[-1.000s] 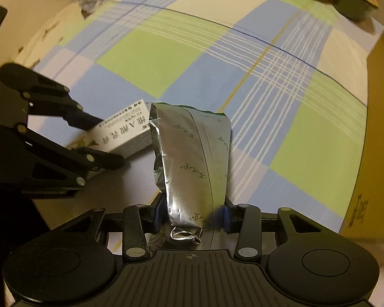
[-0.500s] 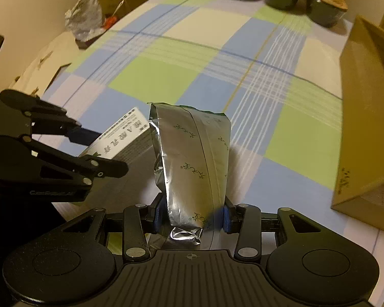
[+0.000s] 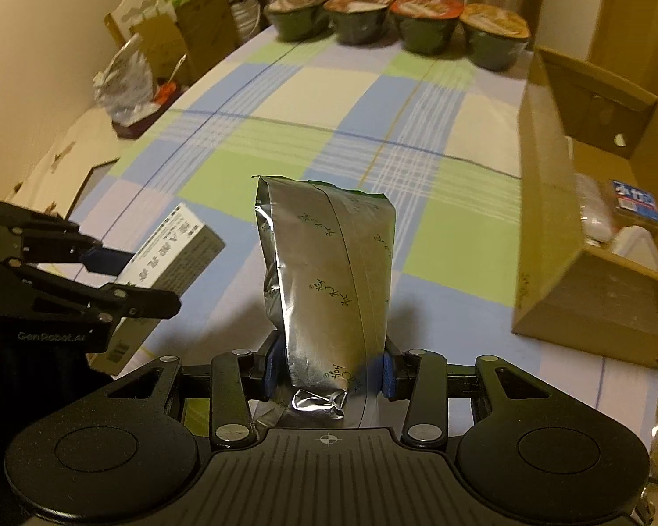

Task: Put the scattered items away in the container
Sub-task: 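Carry the ointment box with the left gripper while the right carries the pouch to the cardboard box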

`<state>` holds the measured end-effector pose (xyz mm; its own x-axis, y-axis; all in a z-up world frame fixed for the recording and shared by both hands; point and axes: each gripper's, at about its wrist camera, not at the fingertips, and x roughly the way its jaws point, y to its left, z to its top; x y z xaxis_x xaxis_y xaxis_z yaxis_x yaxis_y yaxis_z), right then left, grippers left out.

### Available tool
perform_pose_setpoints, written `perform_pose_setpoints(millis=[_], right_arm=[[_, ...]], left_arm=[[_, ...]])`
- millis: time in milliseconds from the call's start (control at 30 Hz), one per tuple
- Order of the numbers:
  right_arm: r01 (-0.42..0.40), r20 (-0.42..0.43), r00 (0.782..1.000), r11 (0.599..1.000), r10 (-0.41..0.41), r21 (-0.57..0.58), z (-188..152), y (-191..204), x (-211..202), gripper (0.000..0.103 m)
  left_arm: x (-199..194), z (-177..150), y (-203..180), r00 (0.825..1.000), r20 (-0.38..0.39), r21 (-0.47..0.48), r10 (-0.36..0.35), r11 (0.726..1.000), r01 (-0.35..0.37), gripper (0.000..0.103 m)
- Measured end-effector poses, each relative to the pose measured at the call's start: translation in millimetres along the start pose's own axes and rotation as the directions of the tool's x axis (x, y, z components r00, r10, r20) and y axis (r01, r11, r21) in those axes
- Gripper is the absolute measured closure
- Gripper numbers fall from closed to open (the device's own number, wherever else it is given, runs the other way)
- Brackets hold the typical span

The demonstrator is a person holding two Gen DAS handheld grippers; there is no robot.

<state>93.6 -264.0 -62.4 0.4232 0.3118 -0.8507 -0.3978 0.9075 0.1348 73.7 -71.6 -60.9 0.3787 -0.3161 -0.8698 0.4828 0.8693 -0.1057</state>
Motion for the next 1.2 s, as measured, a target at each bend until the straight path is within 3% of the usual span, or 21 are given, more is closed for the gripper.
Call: perform_pose_setpoints(millis=[600,1200], right_arm=[[0.036,0.117,0.992,0.997,-0.044,0.068,-9,-20,-56,0.058],[0.042,0.147,0.987,0.994,-0.057,0.102,-15,-30,-68,0.058]], left_arm=[[-25,12,-21,0.998,0.069,0.007,0.014,1.000,-0.014,0.070],[-31,22,-30,0.996,0.094,0.015,-0.001,1.000,0.000,0.070]])
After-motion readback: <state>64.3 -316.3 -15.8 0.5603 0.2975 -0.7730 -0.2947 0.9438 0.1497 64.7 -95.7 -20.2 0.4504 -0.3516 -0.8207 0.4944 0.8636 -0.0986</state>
